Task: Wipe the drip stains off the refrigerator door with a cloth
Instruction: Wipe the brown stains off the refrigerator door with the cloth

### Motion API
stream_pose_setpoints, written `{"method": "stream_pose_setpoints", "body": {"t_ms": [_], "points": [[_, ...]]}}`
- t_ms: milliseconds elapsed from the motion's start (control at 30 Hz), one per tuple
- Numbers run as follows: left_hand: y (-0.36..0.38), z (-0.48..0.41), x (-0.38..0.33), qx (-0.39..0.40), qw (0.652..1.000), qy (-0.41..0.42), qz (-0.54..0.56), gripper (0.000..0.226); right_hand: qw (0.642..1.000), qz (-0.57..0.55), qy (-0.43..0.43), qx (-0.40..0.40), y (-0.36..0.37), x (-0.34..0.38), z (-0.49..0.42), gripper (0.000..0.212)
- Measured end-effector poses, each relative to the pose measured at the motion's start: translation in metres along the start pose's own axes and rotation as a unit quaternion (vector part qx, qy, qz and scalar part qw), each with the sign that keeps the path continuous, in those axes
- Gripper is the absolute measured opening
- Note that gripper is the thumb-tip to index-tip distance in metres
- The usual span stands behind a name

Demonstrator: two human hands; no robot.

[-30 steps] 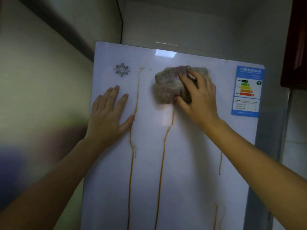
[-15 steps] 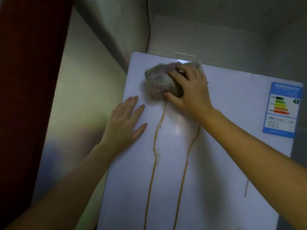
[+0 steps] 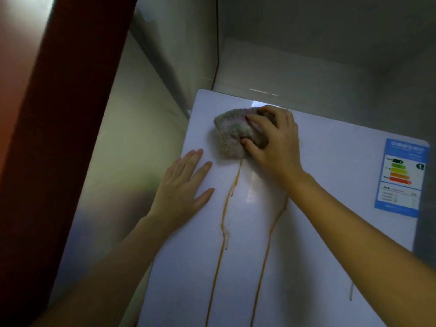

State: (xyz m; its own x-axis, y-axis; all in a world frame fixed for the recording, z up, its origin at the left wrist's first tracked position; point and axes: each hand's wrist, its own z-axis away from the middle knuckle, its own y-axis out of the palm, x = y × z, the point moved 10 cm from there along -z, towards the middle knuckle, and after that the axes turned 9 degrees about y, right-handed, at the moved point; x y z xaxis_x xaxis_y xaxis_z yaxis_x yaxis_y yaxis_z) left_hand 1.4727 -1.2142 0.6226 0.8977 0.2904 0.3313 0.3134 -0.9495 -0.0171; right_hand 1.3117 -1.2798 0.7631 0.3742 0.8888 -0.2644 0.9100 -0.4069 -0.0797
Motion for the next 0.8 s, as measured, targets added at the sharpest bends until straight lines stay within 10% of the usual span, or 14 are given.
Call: {"method": "stream_pose_setpoints", "body": {"t_ms": [200,533,800], "points": [[0.002,0.001,0.0,0.007,1.0,-0.002,-0.003,0.058,0.995,0.021,-0.086,0.045,0.013,0.006,0.013,0.04],[0.0,0.007,0.008,0.006,1.0,-0.017,0.006,0.06,0.997,0.008,0.079,-0.004,0.016,-0.007,-0.005,0.046],[-0.002,0.014,0.006,0.003,1.0,-0.01,0.007,0.059,0.999,0.014,0.022,0.037,0.043,0.026,-0.013,0.049]]}}
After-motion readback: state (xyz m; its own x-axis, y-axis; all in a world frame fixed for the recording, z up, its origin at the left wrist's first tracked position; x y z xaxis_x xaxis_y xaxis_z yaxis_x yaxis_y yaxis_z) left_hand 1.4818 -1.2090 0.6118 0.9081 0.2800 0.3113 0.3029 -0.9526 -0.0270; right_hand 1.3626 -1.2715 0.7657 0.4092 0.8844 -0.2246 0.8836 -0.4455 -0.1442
